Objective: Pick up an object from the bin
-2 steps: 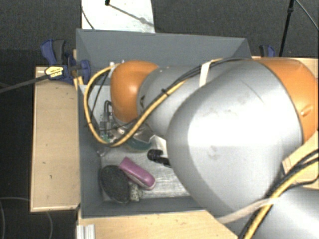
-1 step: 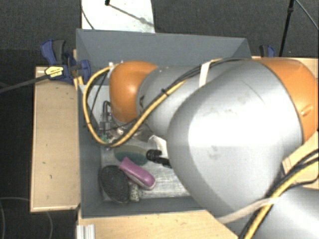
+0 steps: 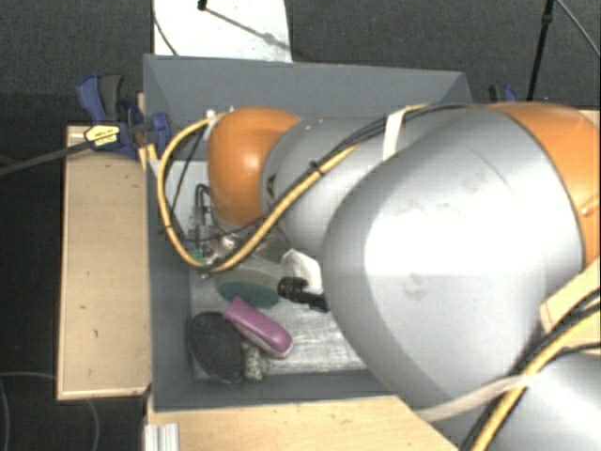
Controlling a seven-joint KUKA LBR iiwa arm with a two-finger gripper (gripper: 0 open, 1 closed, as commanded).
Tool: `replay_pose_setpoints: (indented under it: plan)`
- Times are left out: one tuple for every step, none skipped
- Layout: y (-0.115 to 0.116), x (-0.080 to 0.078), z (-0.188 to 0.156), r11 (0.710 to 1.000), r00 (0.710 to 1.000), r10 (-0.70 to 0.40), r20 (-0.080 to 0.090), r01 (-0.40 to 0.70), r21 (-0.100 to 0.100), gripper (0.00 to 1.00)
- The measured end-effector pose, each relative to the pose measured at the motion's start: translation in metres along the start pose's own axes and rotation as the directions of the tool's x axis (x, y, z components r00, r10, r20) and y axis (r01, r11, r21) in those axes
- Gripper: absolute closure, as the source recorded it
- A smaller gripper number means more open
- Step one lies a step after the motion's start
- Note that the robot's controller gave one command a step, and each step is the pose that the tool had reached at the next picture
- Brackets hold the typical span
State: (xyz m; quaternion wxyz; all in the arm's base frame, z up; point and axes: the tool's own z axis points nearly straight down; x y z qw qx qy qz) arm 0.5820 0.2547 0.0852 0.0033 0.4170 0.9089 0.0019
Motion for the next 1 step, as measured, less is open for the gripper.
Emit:
replay_pose_setpoints:
  plan:
    - [0.0015,-0.0012,-0.0412,1.000,1.000,-0.004,-0.001,0.004,-0.001,1.00]
